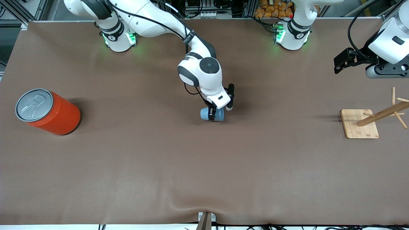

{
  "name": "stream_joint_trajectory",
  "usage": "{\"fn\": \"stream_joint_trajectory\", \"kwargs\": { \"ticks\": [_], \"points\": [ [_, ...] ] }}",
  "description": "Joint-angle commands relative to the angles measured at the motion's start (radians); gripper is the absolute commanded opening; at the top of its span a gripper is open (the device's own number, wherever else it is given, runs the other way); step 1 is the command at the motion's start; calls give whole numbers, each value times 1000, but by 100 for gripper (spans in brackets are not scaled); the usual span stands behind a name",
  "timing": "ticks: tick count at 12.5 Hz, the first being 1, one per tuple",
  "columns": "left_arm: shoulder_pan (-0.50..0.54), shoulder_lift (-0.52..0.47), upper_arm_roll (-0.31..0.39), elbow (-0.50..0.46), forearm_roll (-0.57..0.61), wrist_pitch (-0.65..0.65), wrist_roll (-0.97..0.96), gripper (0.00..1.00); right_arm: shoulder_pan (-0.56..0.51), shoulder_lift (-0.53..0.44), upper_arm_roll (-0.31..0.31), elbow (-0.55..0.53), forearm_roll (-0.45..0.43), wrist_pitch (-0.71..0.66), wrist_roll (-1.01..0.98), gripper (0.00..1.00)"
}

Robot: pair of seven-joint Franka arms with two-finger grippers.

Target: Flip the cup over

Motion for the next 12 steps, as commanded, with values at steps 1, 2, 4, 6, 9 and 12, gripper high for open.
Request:
{"fn": "stream_joint_trajectory", "kwargs": {
  "ticks": [1,2,4,6,9,12],
  "points": [
    [4,5,-3,3,-15,-12,-2,100,22,24,-11,34,-33,-5,5,24],
    [4,6,-5,-6,-17,-12,-2,100,22,38,-11,36,-34,-2,23,26],
    [6,20,-5,-30,-61,-12,10,100,29,59,-12,37,-51,1,58,29],
    [6,55,-5,-61,-127,-9,10,100,31,75,-12,39,-54,2,69,29],
    [4,162,-5,-63,-266,18,3,100,32,72,-12,39,-54,-4,77,61],
    [13,248,-3,-146,-463,120,7,100,23,60,-11,53,-59,-13,68,100]
  ]
}}
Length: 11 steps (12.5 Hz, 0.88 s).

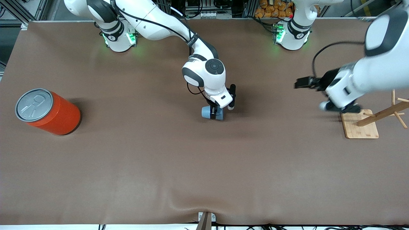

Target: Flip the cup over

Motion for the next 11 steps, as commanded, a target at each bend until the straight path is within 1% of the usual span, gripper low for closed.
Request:
{"fn": "stream_joint_trajectory", "kwargs": {
  "ticks": [1,3,5,6,8,9,10,11],
  "points": [
    [14,48,-4,-108,-110,129,15,100,0,1,-4,56,-28,-46,19,100],
    [3,51,-11,-241,-162,317,156,100,-6,-28,3,87,-22,-150,12,100],
    [0,56,-11,-358,-341,444,265,100,-9,-78,6,88,-13,-197,2,100],
    [-2,69,-13,-418,-425,510,339,100,-15,-109,6,88,-10,-242,-15,100],
    [-25,76,-19,-521,-603,608,493,100,-46,-195,6,88,54,-335,-37,100],
    [-29,91,-22,-540,-675,627,558,100,-51,-230,0,88,82,-362,-35,100],
    [-43,115,-25,-546,-740,631,601,100,-86,-261,-3,88,91,-399,-38,100],
    [-58,146,-27,-546,-807,647,655,100,-145,-284,5,90,109,-440,-35,100]
  ]
}}
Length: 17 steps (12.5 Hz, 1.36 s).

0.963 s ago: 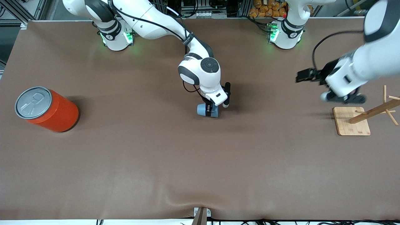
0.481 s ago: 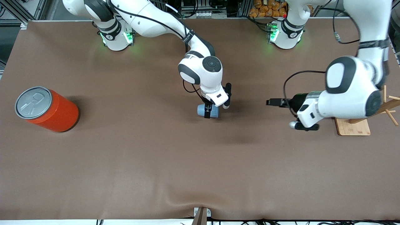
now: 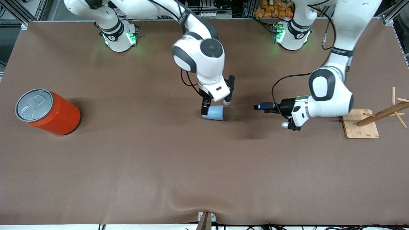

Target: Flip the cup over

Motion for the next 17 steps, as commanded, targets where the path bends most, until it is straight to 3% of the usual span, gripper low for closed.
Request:
{"fn": "stream_joint_trajectory", "kwargs": {
  "ticks": [1,2,5,11,13,14,15,16,17],
  "points": [
    [-39,64,-5,-12,-173,45,143,100,-135,-87,14,-29,88,-96,-10,100],
    [-57,102,-5,-10,-256,47,223,100,-184,-99,11,-29,130,-139,19,100],
    [-122,176,-5,-3,-479,48,345,100,-362,-112,16,-27,139,-172,66,100],
    [-209,231,-4,42,-607,113,360,92,-604,-167,20,-14,144,-255,63,100],
    [-214,262,-5,56,-640,121,411,89,-719,-159,5,44,219,-284,63,100],
    [-219,271,-5,59,-644,122,428,85,-802,-161,5,46,300,-287,57,100],
    [-229,275,-5,59,-657,122,429,74,-819,-173,-3,46,329,-305,55,100],
    [-246,277,-5,59,-694,122,428,59,-775,-208,-50,48,325,-344,70,100],
    [-266,286,-4,60,-740,122,429,49,-685,-248,-167,42,324,-345,128,100]
  ]
}}
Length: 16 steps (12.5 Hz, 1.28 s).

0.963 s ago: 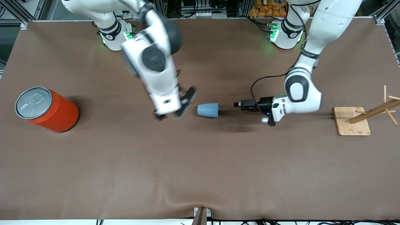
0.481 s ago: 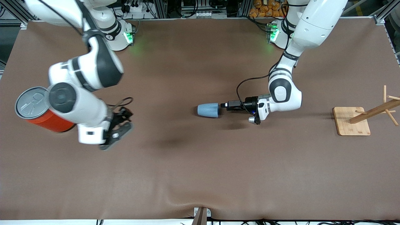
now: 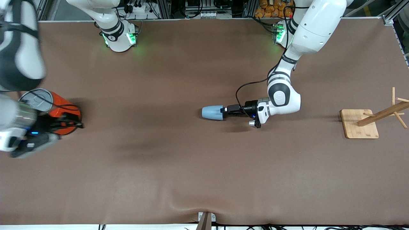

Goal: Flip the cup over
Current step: 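Carry the cup with the left gripper while the right gripper retracts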

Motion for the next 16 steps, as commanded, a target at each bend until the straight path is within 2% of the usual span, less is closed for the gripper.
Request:
{"fn": "stream_joint_trajectory", "kwargs": {
  "ticks": [1,2,3,4,6,9,10,13,14,16],
  "points": [
    [-59,29,3,28,-108,17,20,40,147,-89,-168,-16,26,-40,220,100],
    [-75,45,3,40,-124,32,20,29,123,-112,-168,-24,25,-61,352,100],
    [-84,50,3,57,-126,53,20,0,108,-125,-168,-27,26,-96,433,100],
    [-84,47,4,62,-123,58,20,0,105,-146,-173,-38,26,-122,479,100],
    [-57,7,18,57,-88,60,13,0,108,-255,-173,-174,0,-85,650,100],
    [52,-118,18,48,151,58,-54,0,99,-448,-168,-495,-70,165,671,100],
    [93,-144,18,51,248,58,-88,0,100,-476,-164,-531,-82,181,680,100],
    [164,-214,32,70,535,60,-220,0,99,-472,-163,-511,-84,146,670,100],
    [167,-236,56,77,654,60,-308,0,91,-440,-167,-440,-81,137,648,100],
    [169,-280,81,77,997,60,-555,0,89,-349,-168,-273,-86,24,642,100]
  ]
}}
